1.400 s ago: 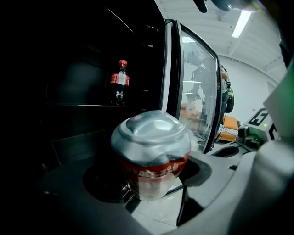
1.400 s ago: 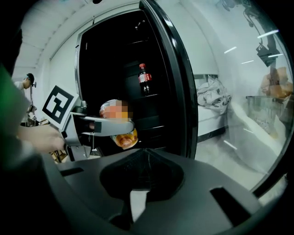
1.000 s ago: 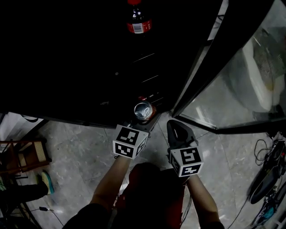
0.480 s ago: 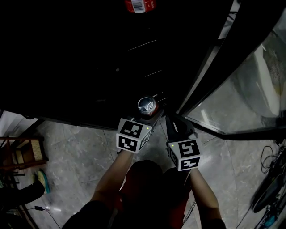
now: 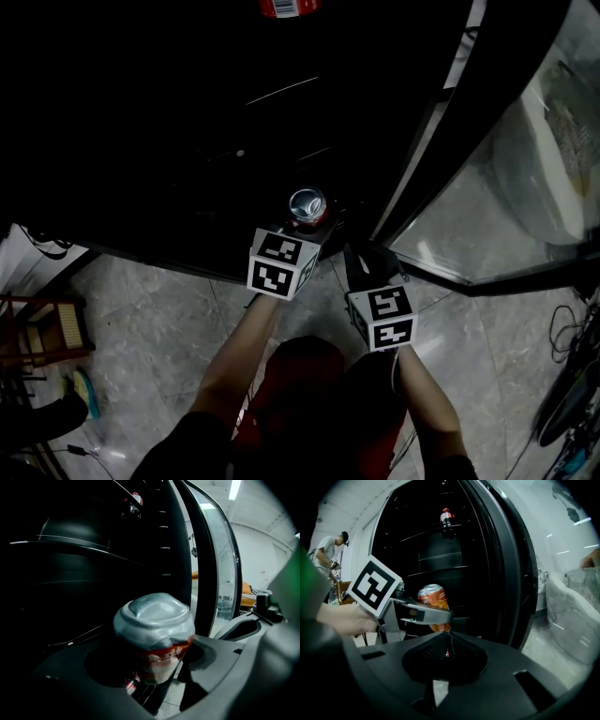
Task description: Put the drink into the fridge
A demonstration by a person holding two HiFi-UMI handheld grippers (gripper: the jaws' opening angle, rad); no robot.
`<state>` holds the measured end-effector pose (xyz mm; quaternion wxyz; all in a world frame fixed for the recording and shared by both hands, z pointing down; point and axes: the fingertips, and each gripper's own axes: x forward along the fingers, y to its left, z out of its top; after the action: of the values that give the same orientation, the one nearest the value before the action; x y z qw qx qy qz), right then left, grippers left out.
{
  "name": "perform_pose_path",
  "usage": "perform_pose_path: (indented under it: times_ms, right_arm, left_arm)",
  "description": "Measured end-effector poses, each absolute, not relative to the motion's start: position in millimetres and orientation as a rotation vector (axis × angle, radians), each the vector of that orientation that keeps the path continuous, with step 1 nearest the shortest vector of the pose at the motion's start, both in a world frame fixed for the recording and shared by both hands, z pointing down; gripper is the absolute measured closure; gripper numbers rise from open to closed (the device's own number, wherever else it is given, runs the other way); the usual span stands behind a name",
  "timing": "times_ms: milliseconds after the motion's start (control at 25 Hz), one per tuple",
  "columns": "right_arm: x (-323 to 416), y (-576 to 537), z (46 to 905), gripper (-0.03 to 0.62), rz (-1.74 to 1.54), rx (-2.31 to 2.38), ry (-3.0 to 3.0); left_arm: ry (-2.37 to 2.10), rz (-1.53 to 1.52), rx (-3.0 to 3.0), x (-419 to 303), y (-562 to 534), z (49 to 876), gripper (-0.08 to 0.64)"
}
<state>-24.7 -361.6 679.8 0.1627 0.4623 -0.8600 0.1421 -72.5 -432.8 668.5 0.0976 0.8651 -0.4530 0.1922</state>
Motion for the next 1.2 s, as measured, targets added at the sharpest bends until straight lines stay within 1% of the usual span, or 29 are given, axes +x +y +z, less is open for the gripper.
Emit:
perform_pose_path:
  times_ms: [600,1200]
  right_arm:
    - [-17,-364,694,0.574,0.419,1.342,-2.419]
    - [-13,-363,699,0.574,0.431,1.351,-2.414]
  left_arm:
    - [-1.357,0.623,2.522,-62,-481,684,0.216]
    - [-1.338,0.685,2.471,-51,-506,702,0.216]
